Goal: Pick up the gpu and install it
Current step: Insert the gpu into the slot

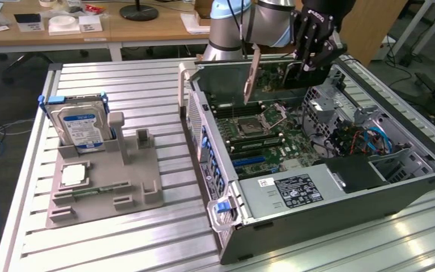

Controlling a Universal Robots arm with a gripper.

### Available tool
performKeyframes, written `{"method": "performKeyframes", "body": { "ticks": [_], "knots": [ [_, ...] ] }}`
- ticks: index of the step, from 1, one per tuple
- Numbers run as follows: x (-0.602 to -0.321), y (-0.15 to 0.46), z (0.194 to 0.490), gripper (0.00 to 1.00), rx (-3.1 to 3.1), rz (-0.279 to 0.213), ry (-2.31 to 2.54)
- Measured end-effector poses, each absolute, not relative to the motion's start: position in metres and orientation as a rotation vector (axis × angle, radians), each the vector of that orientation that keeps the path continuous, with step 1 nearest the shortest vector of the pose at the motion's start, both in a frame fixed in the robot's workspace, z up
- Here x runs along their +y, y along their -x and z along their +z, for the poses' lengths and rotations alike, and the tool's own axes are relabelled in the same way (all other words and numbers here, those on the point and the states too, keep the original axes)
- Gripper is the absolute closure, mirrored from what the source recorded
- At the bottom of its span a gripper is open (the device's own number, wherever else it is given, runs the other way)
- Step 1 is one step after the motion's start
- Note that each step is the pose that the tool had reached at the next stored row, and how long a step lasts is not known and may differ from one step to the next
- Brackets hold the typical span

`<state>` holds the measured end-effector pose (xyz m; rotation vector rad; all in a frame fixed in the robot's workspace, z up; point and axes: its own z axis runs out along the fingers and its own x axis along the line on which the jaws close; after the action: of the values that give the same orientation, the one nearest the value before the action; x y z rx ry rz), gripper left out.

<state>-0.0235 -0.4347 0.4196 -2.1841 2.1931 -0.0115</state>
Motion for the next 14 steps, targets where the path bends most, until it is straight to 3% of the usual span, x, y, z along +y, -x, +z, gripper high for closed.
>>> {"method": "performKeyframes", "body": {
  "ticks": [14],
  "knots": [
    [-0.435,0.023,0.409,0.73,2.193,-0.011,2.184]
  ]
}}
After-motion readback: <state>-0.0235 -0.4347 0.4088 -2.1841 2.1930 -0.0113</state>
